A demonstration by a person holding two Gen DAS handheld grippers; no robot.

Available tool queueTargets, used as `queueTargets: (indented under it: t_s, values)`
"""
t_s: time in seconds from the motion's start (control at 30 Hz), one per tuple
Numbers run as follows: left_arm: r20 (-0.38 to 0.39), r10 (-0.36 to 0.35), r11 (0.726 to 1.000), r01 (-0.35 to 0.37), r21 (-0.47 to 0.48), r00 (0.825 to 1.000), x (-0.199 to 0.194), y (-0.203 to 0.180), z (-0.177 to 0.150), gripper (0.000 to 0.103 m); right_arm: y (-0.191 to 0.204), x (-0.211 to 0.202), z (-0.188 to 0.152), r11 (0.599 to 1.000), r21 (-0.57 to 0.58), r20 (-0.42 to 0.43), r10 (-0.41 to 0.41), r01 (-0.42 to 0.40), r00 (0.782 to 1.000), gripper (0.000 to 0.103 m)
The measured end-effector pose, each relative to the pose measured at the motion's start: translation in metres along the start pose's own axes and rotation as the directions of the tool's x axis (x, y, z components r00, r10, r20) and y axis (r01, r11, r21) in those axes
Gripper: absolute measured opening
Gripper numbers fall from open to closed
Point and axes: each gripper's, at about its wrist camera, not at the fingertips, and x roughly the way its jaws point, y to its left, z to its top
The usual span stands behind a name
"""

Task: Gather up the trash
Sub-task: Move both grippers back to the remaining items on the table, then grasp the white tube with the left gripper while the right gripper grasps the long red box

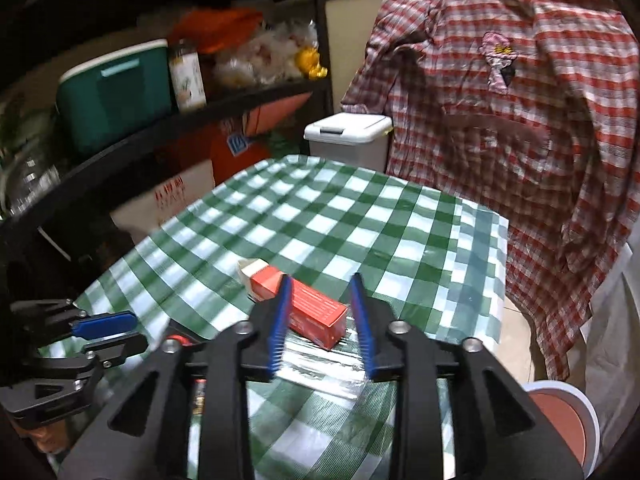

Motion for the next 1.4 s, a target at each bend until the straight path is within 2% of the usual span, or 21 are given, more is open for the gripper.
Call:
queueTargets:
  t_s: [0.07, 0.2, 0.33, 0.53, 0.73, 0.83, 0.93, 1.03, 1.4]
  values:
    - [-0.014, 0.005, 1.0, -0.005, -0.005, 1.0, 0.004, -0.001, -0.003, 0.034, 0.0, 0.011, -0.001, 1.0, -0.019, -0.007, 0.008, -0.008, 1.0, 0.042]
    - [-0.061, 0.003, 1.0, -0.004, -0.02, 0.998, 0.014, -0.001, -0.008, 0.035, 0.001, 0.033, -0.005, 0.998, -0.055, -0.044, 0.005, -0.007, 0.999, 0.045]
    - [-0.091, 0.003, 1.0, -0.005, -0.02, 0.996, 0.02, -0.002, -0.01, 0.041, -0.001, 0.049, -0.006, 0.998, -0.058, -0.087, 0.025, -0.03, 0.996, 0.052]
    - [-0.157, 0.002, 1.0, -0.003, -0.005, 0.988, 0.032, -0.006, -0.019, 0.042, 0.005, 0.065, -0.008, 0.995, -0.093, -0.143, 0.025, -0.039, 0.989, 0.054]
    - [-0.162, 0.029, 1.0, -0.027, 0.011, 0.986, 0.034, -0.007, -0.019, 0.042, 0.008, 0.075, -0.014, 0.992, -0.125, -0.184, 0.004, -0.027, 0.983, 0.054]
    - [-0.164, 0.034, 0.999, -0.032, 0.014, 0.986, 0.035, -0.006, -0.019, 0.041, 0.012, 0.077, -0.018, 0.989, -0.149, -0.198, -0.007, -0.023, 0.98, 0.049]
    - [-0.162, 0.033, 0.999, -0.029, 0.028, 0.986, 0.034, -0.008, -0.017, 0.03, 0.014, 0.075, -0.019, 0.987, -0.162, -0.194, -0.01, -0.022, 0.981, 0.039]
    - [-0.164, 0.02, 1.0, -0.016, 0.024, 0.986, 0.034, -0.008, -0.015, 0.028, 0.014, 0.071, -0.019, 0.985, -0.169, -0.188, -0.017, -0.015, 0.982, 0.033]
    - [-0.114, -0.009, 1.0, 0.011, 0.021, 0.993, 0.015, -0.015, -0.005, 0.028, 0.01, 0.033, -0.014, 0.987, -0.148, -0.137, -0.089, 0.068, 0.987, 0.029]
